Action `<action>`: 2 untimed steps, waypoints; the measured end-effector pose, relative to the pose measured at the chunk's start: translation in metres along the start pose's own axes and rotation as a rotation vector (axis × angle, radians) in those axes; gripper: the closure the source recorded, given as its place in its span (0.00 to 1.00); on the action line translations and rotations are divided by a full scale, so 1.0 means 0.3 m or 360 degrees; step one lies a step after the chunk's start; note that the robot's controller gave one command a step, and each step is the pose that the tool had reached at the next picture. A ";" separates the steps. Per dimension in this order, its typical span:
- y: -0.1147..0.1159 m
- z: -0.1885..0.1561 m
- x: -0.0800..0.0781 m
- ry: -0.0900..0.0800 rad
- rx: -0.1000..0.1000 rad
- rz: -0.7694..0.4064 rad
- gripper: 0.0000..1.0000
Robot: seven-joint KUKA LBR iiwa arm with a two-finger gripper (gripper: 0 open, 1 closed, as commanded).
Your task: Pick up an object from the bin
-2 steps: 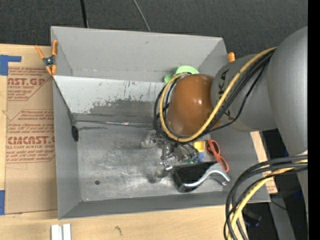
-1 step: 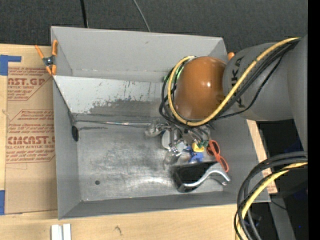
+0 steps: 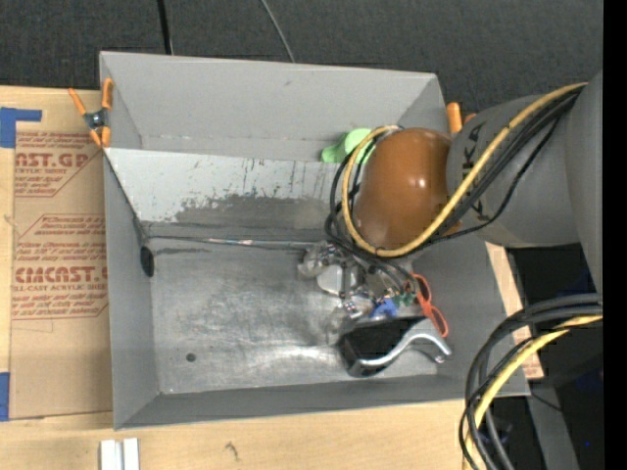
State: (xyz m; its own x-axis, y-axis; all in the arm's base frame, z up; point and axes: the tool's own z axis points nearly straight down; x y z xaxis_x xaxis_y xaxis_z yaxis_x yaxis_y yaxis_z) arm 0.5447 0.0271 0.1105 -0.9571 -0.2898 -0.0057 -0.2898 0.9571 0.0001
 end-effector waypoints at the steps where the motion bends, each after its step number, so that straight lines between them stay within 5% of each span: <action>1: -0.107 0.010 -0.030 0.0009 -0.0010 -0.0243 0.00; 2: -0.146 -0.100 -0.051 0.0006 -0.0005 -0.0299 0.00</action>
Offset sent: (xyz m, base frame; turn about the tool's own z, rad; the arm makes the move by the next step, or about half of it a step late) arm 0.0255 -0.0405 0.0373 -0.1905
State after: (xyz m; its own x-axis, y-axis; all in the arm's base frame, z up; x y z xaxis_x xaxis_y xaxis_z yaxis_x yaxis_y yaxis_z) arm 0.5718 -0.0105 0.1405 -0.8861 -0.4635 -0.0023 -0.4635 0.8861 0.0022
